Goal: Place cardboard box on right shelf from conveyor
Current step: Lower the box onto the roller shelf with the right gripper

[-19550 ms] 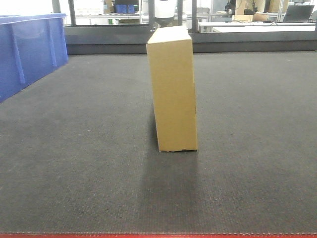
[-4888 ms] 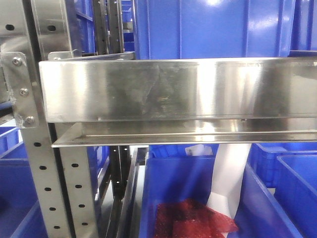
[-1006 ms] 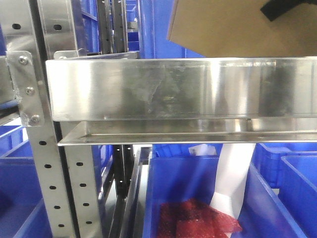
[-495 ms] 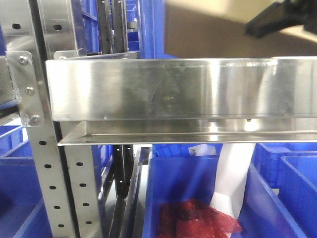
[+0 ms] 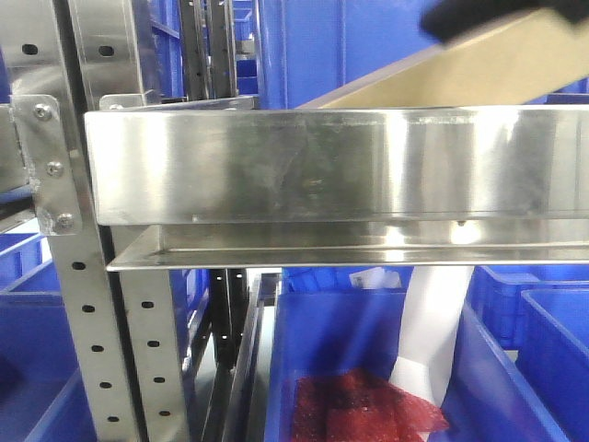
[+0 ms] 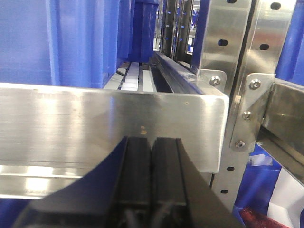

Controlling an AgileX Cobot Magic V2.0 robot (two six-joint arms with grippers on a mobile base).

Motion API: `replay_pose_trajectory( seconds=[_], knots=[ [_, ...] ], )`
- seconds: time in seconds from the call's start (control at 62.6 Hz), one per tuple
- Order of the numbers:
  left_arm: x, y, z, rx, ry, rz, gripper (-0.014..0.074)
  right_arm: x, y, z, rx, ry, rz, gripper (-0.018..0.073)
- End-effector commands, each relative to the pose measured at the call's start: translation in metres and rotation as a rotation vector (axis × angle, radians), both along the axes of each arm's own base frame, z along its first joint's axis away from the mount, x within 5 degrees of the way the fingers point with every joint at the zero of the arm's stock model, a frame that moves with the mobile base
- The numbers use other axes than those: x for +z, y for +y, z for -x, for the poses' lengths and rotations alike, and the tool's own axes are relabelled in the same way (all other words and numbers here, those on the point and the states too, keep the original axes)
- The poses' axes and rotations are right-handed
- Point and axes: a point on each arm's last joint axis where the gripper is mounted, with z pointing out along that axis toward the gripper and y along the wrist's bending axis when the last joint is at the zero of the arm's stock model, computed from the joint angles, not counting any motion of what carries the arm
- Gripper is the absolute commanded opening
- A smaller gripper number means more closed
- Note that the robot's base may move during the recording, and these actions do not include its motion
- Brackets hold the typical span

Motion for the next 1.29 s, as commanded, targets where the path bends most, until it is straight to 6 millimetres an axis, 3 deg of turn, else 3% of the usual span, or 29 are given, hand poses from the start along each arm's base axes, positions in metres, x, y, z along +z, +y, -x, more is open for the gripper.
replay_pose_trajectory(
  seconds=[0.0, 0.112, 0.351, 0.527, 1.134, 1.278],
  knots=[
    [0.010, 0.001, 0.002, 0.009, -0.104, 0.021, -0.0119, 0.031, -0.004, 0.011, -0.029, -0.027, -0.253, 0.0576],
    [0.010, 0.001, 0.002, 0.009, -0.104, 0.021, -0.0119, 0.042, -0.013, 0.022, -0.087, 0.048, -0.469, 0.0458],
    [0.010, 0.001, 0.002, 0.009, -0.104, 0.021, -0.0119, 0.065, -0.033, 0.050, -0.135, 0.126, -0.808, 0.0021],
    [0.010, 0.001, 0.002, 0.009, -0.104, 0.021, -0.0119, 0.072, -0.040, 0.059, -0.143, 0.161, -0.932, 0.0036],
    [0.010, 0.001, 0.002, 0.009, -0.104, 0.021, -0.0119, 0.072, -0.039, 0.059, -0.141, 0.153, -0.925, 0.0036],
    [0.010, 0.001, 0.002, 0.009, -0.104, 0.021, -0.0119, 0.063, -0.045, 0.061, -0.170, 0.163, -0.905, 0.0036]
  ],
)
